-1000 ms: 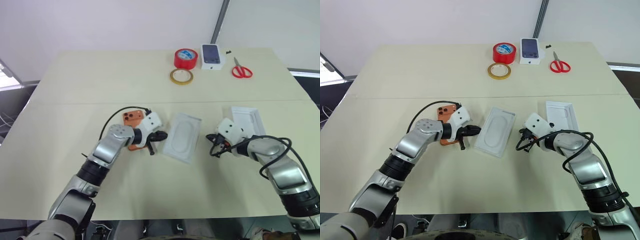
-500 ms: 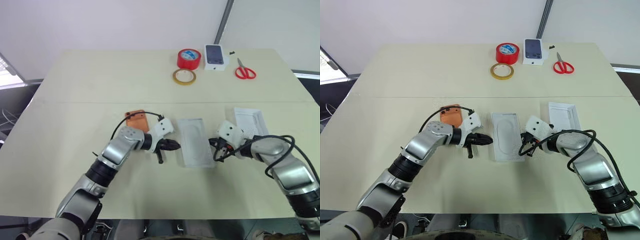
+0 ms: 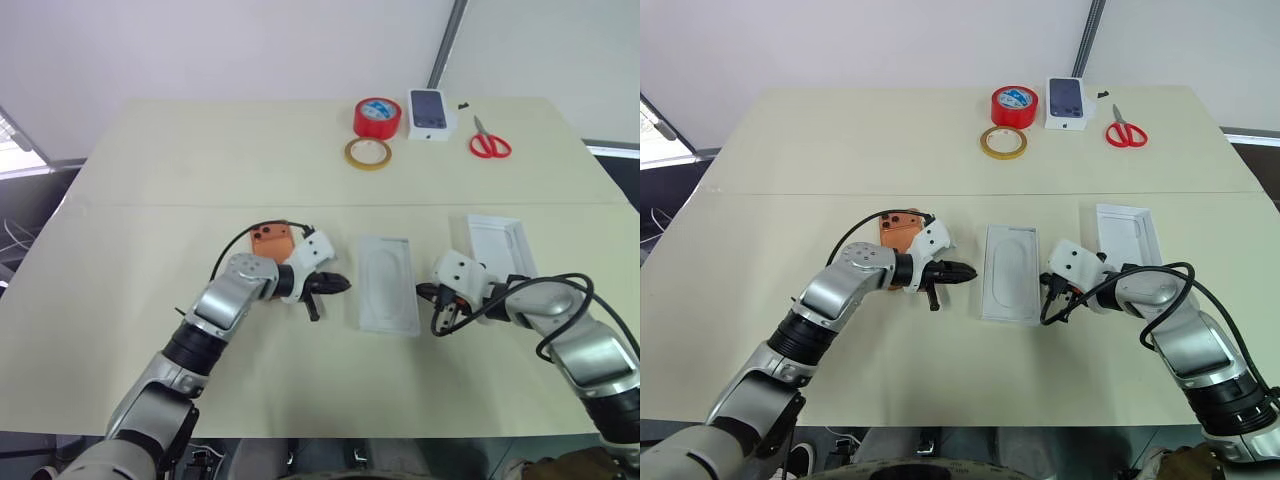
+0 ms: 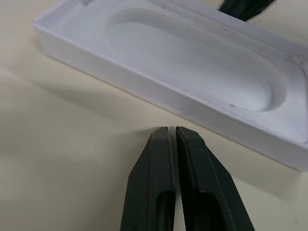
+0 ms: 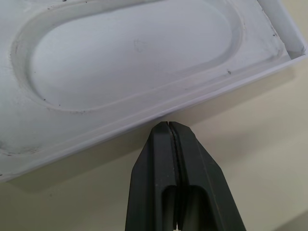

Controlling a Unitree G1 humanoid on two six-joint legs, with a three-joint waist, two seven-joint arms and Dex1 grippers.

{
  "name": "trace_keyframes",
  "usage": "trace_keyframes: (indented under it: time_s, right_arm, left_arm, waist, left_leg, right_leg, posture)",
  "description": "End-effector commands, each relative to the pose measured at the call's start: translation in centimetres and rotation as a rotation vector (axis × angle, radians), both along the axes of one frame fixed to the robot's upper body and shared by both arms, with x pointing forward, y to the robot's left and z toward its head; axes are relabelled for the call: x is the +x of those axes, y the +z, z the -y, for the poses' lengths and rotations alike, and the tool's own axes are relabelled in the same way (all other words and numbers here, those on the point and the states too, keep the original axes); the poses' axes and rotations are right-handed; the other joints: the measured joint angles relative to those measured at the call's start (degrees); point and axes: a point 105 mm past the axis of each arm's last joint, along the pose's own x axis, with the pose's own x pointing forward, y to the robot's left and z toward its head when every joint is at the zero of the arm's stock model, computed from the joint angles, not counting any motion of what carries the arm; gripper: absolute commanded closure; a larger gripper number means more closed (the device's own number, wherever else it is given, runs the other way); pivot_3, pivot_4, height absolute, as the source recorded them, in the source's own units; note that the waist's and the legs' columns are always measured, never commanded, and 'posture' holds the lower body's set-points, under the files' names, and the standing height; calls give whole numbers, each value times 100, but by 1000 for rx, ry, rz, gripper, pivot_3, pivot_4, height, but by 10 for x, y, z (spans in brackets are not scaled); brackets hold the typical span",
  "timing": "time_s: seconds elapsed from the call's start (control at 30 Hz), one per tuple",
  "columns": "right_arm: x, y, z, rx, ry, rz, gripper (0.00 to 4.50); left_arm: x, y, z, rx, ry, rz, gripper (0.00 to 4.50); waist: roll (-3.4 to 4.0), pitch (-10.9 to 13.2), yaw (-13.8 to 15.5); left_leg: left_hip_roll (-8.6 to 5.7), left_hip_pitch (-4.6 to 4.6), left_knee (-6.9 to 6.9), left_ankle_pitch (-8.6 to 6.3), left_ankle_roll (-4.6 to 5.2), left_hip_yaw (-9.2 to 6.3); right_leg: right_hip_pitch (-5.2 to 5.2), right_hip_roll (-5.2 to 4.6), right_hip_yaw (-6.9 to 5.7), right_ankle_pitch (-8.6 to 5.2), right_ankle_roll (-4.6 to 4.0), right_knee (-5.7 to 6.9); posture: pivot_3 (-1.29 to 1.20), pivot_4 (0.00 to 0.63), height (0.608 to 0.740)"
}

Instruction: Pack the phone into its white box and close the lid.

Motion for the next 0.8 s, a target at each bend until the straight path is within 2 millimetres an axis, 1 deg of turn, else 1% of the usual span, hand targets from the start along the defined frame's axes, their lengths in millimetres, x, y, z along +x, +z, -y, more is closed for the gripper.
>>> trace_keyframes:
  time_s: [0.03,0.13,0.2,0.23,0.3,0.33,0.43,0.47,0.57,0.6,0.67,0.73,0.8]
  right_arm:
    - [7,23,18,-25,-45,70,4500]
    - [15,43,27,-46,-59,143,4500]
    - [23,60,23,7,-73,190,4500]
    - [27,67,17,44,-68,213,4500]
    - [34,80,4,100,-51,263,4500]
    - [40,83,-6,143,-43,279,4500]
    - [54,86,-38,205,0,327,4500]
    - [56,83,-49,215,21,325,4500]
    - [67,76,-83,256,73,328,4500]
    - [72,72,-97,247,97,339,4500]
    - [77,65,-119,251,127,341,4500]
    - [79,58,-140,259,169,332,4500]
    - [82,50,-157,265,192,318,4500]
  left_arm:
    - [12,25,-14,-79,76,29,4203]
    - [16,48,-25,-199,131,-9,4203]
    - [18,56,-32,-226,159,-25,3662]
    - [20,60,-35,-237,179,-24,3339]
    - [23,65,-42,-270,217,-42,2382]
    - [28,68,-50,-302,263,-71,1886]
    - [42,71,-75,-349,408,-118,318]
    - [45,72,-82,-369,447,-148,40]
    - [48,73,-101,-375,516,-186,40]
    - [49,71,-110,-399,559,-246,40]
    - [49,67,-123,-405,616,-311,40]
    - [45,60,-133,-370,655,-376,40]
    - [43,55,-142,-393,716,-464,40]
  waist:
    - [0,0,0]
    - [0,0,-2]
    - [0,1,-29]
    - [-1,1,-41]
    - [-1,1,-51]
    - [-1,1,-57]
    - [-1,1,-100]
    - [-2,1,-115]
    - [-3,2,-136]
    - [-3,2,-154]
    - [-3,2,-159]
    - [-3,2,-163]
    - [-3,2,-159]
  left_leg:
    - [0,0,0,1,-2,0]
    - [0,-3,0,4,-6,0]
    - [0,-2,0,4,-8,0]
    - [0,-2,0,5,-8,0]
    - [1,0,0,8,-15,0]
    - [1,1,0,10,-18,0]
    - [2,0,-1,18,-32,0]
    - [1,-2,-1,19,-34,0]
    - [0,-6,-1,20,-35,0]
    - [1,-7,-1,20,-36,0]
    - [0,-10,-1,21,-38,2]
    - [0,-9,-1,23,-40,1]
    - [-1,-9,-2,23,-41,1]
  right_leg:
    - [0,0,0,0,0,0]
    - [-3,0,0,0,0,0]
    - [-3,0,0,0,0,0]
    - [-4,0,0,0,0,1]
    - [-4,1,0,0,0,4]
    - [-4,2,0,0,0,4]
    - [-6,3,0,0,0,8]
    - [-10,3,-1,0,0,8]
    - [-15,2,-1,0,0,11]
    - [-17,3,-1,0,0,11]
    - [-23,2,0,0,0,13]
    - [-27,2,-1,0,0,20]
    - [-29,2,-1,0,0,26]
  posture:
    - [0,150,740]
    - [0,150,740]
    - [0,150,740]
    - [0,150,740]
    - [0,150,740]
    - [0,150,740]
    - [0,150,740]
    - [0,150,740]
    - [0,150,740]
    - [0,150,740]
    - [0,150,740]
    - [0,150,740]
    - [0,150,740]
